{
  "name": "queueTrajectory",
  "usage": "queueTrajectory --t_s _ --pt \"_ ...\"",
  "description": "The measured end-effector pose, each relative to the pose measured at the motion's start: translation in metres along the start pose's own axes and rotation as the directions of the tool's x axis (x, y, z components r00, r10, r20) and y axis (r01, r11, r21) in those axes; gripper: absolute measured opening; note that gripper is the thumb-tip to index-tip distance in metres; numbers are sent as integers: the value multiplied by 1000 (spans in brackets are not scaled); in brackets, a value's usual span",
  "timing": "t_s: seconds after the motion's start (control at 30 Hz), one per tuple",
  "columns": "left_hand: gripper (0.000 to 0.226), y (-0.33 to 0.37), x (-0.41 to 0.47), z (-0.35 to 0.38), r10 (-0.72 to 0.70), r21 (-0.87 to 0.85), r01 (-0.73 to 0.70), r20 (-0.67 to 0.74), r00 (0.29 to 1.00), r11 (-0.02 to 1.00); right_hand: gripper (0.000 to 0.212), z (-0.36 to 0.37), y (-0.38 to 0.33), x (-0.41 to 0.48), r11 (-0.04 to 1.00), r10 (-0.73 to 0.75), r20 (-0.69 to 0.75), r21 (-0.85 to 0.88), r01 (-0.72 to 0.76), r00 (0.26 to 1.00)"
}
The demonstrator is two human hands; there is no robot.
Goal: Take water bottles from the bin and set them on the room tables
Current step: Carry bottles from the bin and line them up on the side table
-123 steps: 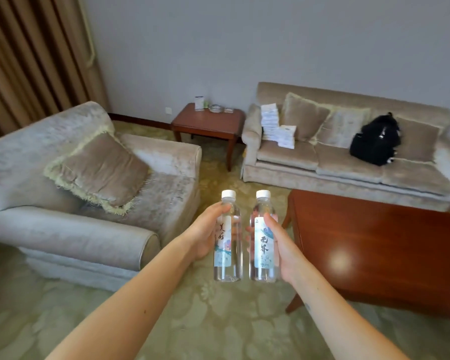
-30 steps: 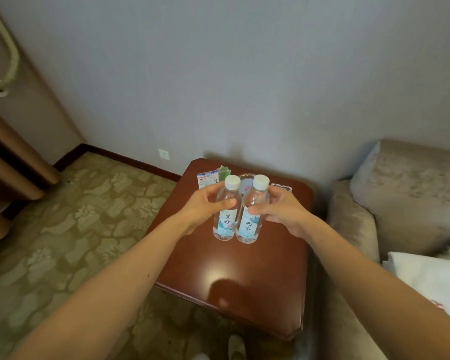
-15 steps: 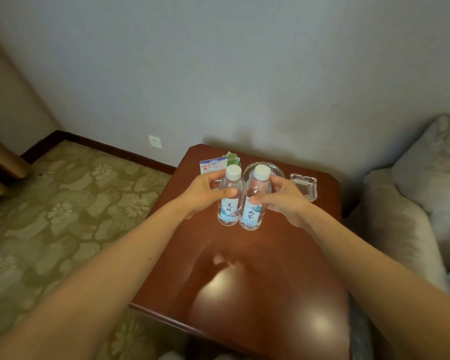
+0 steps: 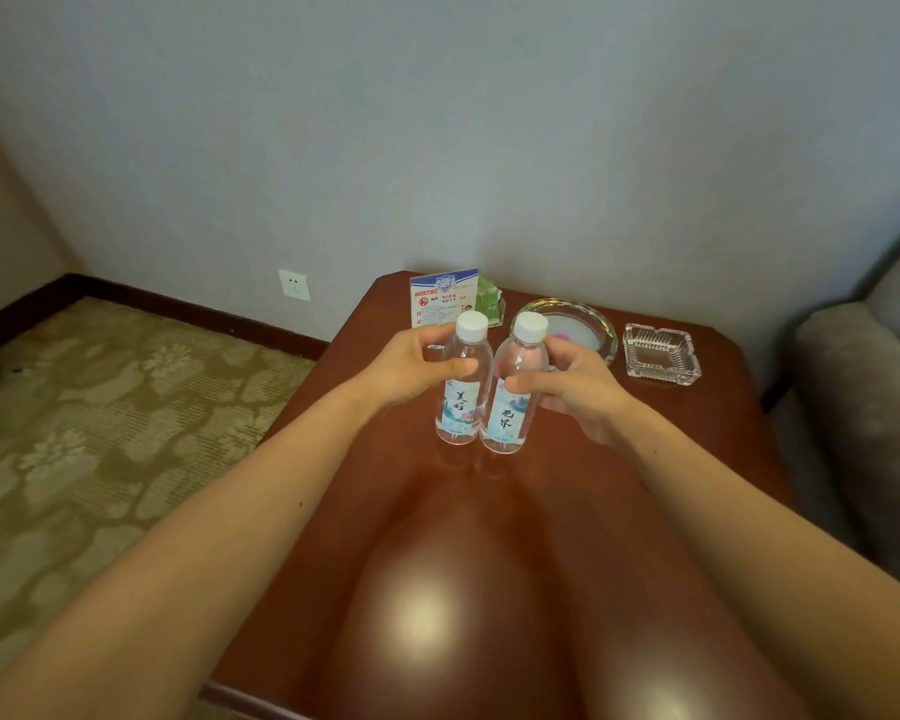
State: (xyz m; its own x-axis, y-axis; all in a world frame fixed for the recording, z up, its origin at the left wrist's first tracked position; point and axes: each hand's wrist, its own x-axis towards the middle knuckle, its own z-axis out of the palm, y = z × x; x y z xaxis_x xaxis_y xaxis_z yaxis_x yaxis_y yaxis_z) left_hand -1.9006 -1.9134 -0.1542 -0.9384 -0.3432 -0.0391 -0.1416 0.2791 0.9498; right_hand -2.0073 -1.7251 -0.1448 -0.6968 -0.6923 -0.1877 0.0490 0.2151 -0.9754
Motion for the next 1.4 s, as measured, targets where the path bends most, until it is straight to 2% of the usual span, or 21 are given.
queueTrajectory --t_s 0.57,0.73,0.87,1.0,1.1,1.17,1.23,1.4 --pt "36 -26 25 3 59 -81 -59 -13 998 995 47 -1 37 33 997 -64 -47 29 65 997" --pt "49 -37 27 3 64 -83 -66 -37 997 994 48 -3 49 34 992 -127 -26 14 128 992" --pt "39 -56 23 5 74 -87 -73 3 997 993 55 -3 64 35 987 -149 21 -53 150 989" --pt "37 -75 18 11 97 -105 -93 28 995 990 62 -2 80 36 979 -200 32 -33 201 979" --pt "55 -90 18 14 117 -117 -109 67 991 987 68 -1 92 36 976 -217 23 -19 217 976" --pt "72 -100 18 16 126 -76 -120 79 989 990 79 2 102 37 978 -205 -14 -26 205 979" --pt "80 -107 17 19 129 -24 -128 64 990 992 89 8 111 39 976 -211 -38 -57 208 977" --pt "74 -111 14 26 171 53 -170 -11 985 984 68 12 115 44 961 -256 -106 -130 242 961"
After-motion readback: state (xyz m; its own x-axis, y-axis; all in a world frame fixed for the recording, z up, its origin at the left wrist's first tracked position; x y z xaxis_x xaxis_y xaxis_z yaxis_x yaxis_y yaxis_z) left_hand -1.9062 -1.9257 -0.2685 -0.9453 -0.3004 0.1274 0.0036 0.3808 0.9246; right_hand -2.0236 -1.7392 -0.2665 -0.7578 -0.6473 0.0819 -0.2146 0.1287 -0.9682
